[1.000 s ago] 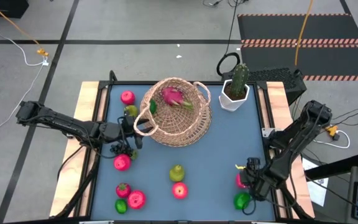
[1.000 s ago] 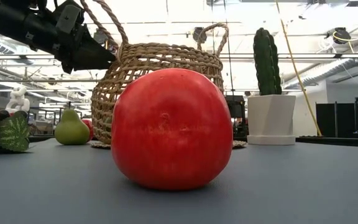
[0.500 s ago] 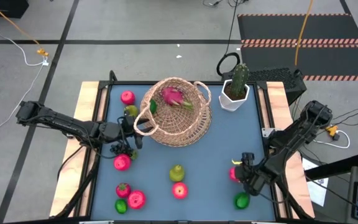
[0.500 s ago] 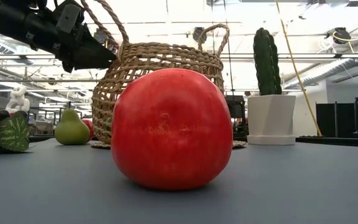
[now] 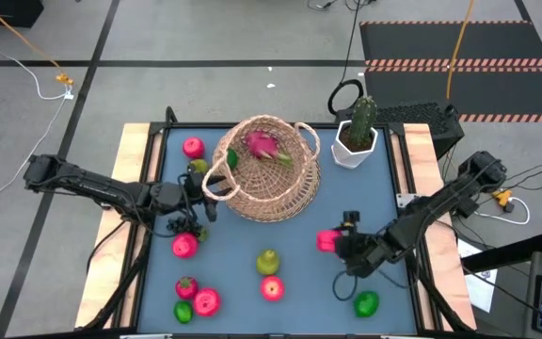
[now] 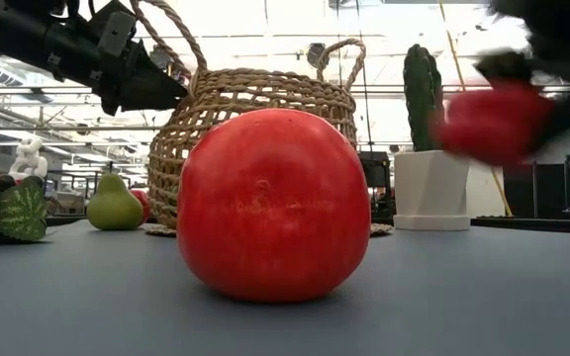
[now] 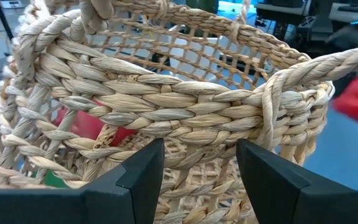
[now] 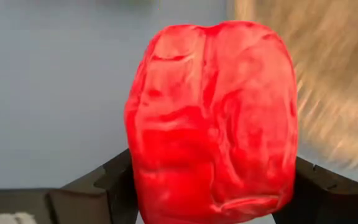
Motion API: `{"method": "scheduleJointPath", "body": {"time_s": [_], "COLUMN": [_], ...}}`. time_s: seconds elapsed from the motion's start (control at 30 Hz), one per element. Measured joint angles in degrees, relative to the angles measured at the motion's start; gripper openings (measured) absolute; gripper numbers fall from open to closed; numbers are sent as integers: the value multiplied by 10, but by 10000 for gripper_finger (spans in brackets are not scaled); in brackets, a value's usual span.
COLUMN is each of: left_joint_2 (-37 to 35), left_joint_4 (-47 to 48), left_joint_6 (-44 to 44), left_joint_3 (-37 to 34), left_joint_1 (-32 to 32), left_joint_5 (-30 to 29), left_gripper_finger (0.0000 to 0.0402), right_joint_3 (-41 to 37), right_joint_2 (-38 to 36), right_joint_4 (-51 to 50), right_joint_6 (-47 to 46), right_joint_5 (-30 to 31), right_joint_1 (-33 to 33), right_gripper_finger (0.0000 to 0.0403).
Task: Build produce basket
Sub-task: Put the red bell pepper into the brown basket
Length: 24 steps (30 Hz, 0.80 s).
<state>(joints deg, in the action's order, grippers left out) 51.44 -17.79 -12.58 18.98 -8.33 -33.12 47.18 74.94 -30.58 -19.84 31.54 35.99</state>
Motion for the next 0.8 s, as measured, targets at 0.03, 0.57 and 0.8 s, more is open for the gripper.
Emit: {"method": "scheduleJointPath", "body": {"time_s": [0.03, 0.57, 0.8], "left_joint_2": [0, 11, 42], "left_joint_4": [-1, -3, -25], "left_joint_6": [-1, -54, -27], "left_joint_3": [0, 0, 0], "left_joint_1": [2, 34, 35], "left_joint_5": [0, -1, -1], "left_gripper_finger": [205, 204, 204], "right_joint_3": [11, 18, 18], "right_joint_2": [-8, 62, 141], "right_joint_4": [32, 701, 749], "right_joint_6": [39, 468, 475], "right_joint_5": [19, -56, -44], "right_joint_1": [-7, -278, -363], "right_gripper_finger": [257, 261, 266]}}
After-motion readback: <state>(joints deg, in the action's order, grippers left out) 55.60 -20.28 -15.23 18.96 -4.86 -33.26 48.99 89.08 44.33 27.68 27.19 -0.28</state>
